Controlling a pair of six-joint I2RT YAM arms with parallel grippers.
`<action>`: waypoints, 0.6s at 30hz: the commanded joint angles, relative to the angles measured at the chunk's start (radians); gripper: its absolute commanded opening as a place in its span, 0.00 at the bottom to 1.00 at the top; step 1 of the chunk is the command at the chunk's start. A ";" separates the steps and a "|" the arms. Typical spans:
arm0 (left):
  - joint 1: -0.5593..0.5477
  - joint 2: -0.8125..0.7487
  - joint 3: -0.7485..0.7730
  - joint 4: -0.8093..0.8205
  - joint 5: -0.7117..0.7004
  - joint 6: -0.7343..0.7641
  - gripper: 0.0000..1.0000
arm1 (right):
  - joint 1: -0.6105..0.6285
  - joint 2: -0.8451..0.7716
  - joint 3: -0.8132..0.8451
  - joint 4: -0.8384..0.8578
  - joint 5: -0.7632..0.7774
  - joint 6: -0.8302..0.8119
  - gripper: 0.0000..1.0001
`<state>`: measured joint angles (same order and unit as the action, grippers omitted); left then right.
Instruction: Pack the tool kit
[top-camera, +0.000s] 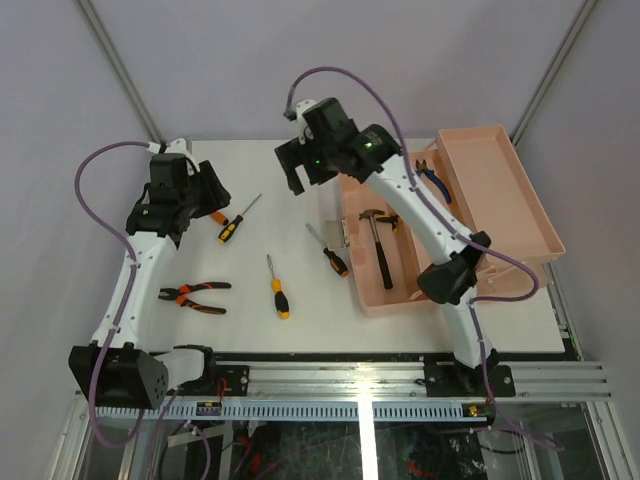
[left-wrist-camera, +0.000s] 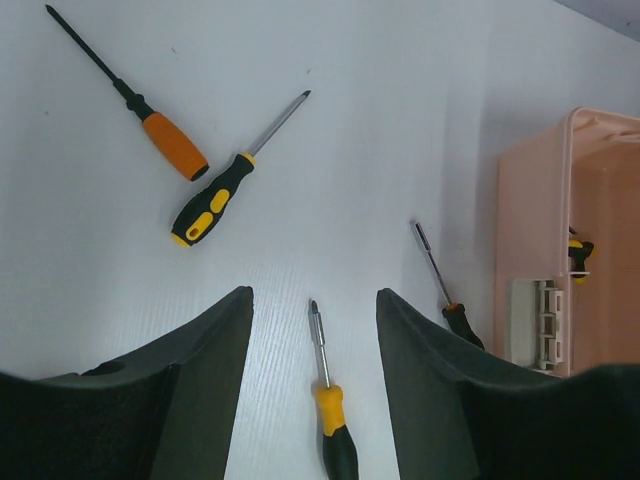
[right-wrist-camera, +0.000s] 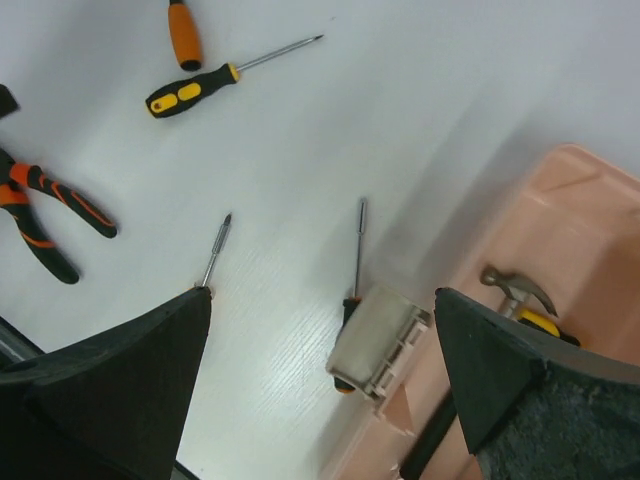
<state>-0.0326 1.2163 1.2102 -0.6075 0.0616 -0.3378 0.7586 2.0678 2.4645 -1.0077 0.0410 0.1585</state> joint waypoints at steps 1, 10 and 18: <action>0.035 -0.036 -0.007 -0.032 0.042 0.029 0.52 | 0.070 0.109 0.124 -0.160 -0.040 -0.068 1.00; 0.056 -0.051 -0.037 -0.037 0.087 0.029 0.51 | 0.158 -0.195 -0.572 0.006 0.042 -0.065 0.90; 0.055 0.031 0.015 -0.028 0.137 -0.004 0.50 | 0.235 -0.208 -0.790 0.094 0.086 -0.060 0.84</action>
<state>0.0143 1.2102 1.1831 -0.6502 0.1558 -0.3286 0.9497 1.8561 1.7115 -0.9974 0.0929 0.1051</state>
